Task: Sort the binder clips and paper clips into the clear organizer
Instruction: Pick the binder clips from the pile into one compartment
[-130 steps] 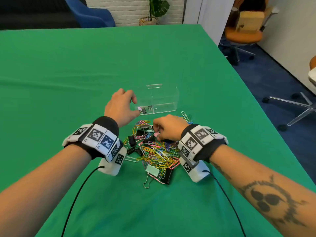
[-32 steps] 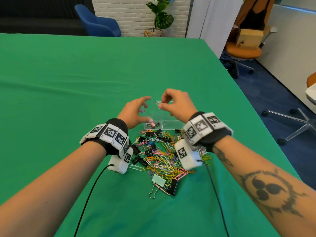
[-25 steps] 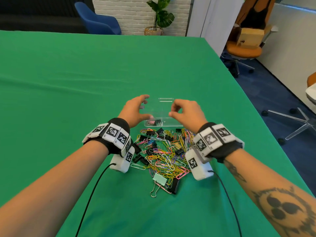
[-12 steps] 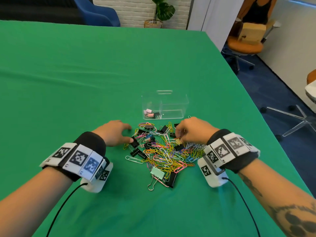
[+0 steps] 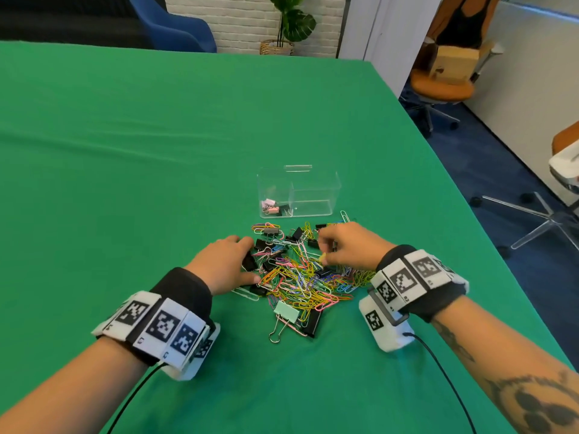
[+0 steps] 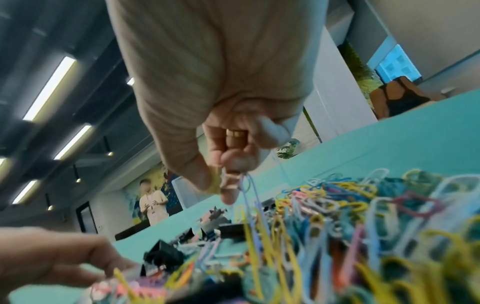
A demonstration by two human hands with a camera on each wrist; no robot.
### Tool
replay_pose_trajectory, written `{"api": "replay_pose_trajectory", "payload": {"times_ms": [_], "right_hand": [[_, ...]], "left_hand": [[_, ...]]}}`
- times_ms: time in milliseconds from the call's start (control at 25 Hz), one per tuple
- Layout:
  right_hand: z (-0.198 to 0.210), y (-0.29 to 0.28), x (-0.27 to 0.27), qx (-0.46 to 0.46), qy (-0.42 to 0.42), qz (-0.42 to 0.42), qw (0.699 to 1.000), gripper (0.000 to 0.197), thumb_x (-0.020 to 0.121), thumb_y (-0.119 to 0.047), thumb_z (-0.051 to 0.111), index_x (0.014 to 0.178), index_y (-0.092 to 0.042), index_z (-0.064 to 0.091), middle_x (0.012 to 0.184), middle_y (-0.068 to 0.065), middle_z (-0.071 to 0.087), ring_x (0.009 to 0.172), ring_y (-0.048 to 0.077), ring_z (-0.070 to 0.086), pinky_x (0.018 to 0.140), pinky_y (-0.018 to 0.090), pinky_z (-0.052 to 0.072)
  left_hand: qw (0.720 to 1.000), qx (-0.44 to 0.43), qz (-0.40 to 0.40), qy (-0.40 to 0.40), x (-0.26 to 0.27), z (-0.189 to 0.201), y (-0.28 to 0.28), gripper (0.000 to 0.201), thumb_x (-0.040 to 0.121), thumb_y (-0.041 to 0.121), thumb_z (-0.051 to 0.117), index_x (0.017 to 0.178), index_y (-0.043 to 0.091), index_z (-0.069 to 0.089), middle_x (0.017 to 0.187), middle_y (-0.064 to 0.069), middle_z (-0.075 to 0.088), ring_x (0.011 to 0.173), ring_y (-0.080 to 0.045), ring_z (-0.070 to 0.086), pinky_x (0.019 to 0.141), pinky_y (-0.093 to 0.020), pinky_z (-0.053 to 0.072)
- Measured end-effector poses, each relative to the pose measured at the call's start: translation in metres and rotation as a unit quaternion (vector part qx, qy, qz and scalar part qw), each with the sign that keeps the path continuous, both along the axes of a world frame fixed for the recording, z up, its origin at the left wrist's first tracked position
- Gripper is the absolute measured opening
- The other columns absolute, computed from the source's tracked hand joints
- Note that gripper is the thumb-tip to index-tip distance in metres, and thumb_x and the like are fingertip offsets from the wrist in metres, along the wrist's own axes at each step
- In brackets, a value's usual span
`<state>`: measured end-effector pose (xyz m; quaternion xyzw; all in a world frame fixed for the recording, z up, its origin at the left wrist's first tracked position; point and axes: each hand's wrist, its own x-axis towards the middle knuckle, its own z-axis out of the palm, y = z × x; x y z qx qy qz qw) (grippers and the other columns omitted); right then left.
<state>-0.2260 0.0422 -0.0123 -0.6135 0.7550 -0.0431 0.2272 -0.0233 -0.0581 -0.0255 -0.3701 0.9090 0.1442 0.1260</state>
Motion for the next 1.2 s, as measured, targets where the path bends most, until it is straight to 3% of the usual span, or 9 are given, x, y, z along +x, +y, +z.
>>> {"api": "replay_pose_trajectory", "payload": {"times_ms": [80,160,280,440,480,560,760,1000,1200], "right_hand": [[0.006,-0.003,-0.003,-0.078,-0.055,-0.05,0.994,0.016,0.08,-0.013,0.062,0.073,-0.02,0.05,0.073,-0.004,0.055,0.061,0.01,0.047,0.057,0.024,0.035],[0.011,-0.011,-0.001,-0.128,-0.07,-0.082,0.986,0.005,0.082,-0.013,0.057,0.084,-0.016,0.053,0.08,0.001,0.058,0.064,0.012,0.049,0.059,0.025,0.039],[0.016,-0.032,0.009,-0.071,-0.019,-0.044,0.996,0.019,0.092,-0.015,0.042,0.105,-0.014,0.056,0.087,-0.001,0.056,0.077,0.018,0.05,0.07,0.026,0.04],[0.013,-0.055,0.02,0.0,-0.042,-0.031,0.999,0.025,0.097,-0.012,0.028,0.094,-0.004,0.052,0.074,0.006,0.05,0.06,0.013,0.043,0.05,0.015,0.039],[0.011,-0.059,0.021,0.02,-0.039,-0.024,0.999,0.027,0.097,-0.012,0.03,0.095,0.0,0.054,0.076,0.009,0.053,0.063,0.015,0.045,0.053,0.015,0.04],[0.006,-0.064,0.023,0.047,0.002,0.005,0.999,0.029,0.095,-0.014,0.038,0.103,0.005,0.059,0.096,0.02,0.062,0.079,0.021,0.05,0.07,0.025,0.042],[0.009,-0.069,0.031,0.033,0.19,0.1,0.976,0.03,0.091,-0.024,0.053,0.12,-0.018,0.058,0.117,0.009,0.063,0.108,0.029,0.059,0.081,0.032,0.046],[0.009,-0.058,0.027,-0.006,0.195,0.123,0.973,0.025,0.091,-0.023,0.056,0.113,-0.021,0.067,0.113,0.007,0.068,0.104,0.027,0.063,0.082,0.032,0.049],[0.009,-0.059,0.02,0.018,0.177,0.125,0.976,0.023,0.088,-0.025,0.06,0.109,-0.017,0.066,0.108,0.008,0.067,0.101,0.027,0.061,0.073,0.026,0.041]], "left_hand": [[1.0,0.012,-0.008,0.007,0.005,0.003,-0.002,0.068,0.076,0.043,0.068,0.131,0.016,0.039,0.132,-0.006,0.049,0.116,-0.025,0.052,0.096,-0.033,0.042],[1.0,0.021,-0.012,0.014,0.009,0.003,-0.002,0.072,0.073,0.044,0.07,0.132,0.017,0.038,0.135,-0.003,0.047,0.118,-0.023,0.051,0.099,-0.032,0.041],[0.999,0.015,-0.019,0.023,0.01,0.003,0.0,0.074,0.076,0.043,0.068,0.137,0.018,0.033,0.142,-0.003,0.041,0.125,-0.023,0.046,0.105,-0.032,0.038],[0.999,0.014,-0.022,0.034,0.012,0.002,-0.001,0.071,0.079,0.04,0.066,0.138,0.02,0.031,0.145,-0.003,0.038,0.127,-0.023,0.045,0.105,-0.03,0.036],[0.999,0.013,-0.023,0.035,0.012,0.002,-0.001,0.071,0.079,0.04,0.065,0.138,0.02,0.032,0.144,-0.003,0.039,0.126,-0.023,0.045,0.105,-0.03,0.036],[0.999,0.013,-0.025,0.03,0.013,0.002,-0.002,0.072,0.078,0.04,0.066,0.138,0.02,0.032,0.144,-0.004,0.039,0.127,-0.024,0.045,0.105,-0.031,0.036],[0.999,0.017,-0.031,0.024,0.012,0.0,-0.002,0.086,0.069,0.044,0.074,0.139,0.018,0.031,0.142,-0.004,0.04,0.127,-0.024,0.043,0.107,-0.034,0.036],[0.999,0.025,-0.025,0.03,0.012,0.0,-0.002,0.094,0.062,0.048,0.077,0.139,0.017,0.031,0.14,-0.003,0.042,0.126,-0.022,0.044,0.106,-0.034,0.037],[0.999,-0.018,-0.005,0.033,0.014,0.001,-0.001,0.094,0.061,0.059,0.072,0.137,0.018,0.034,0.139,-0.001,0.046,0.123,-0.021,0.049,0.102,-0.031,0.038]]}}
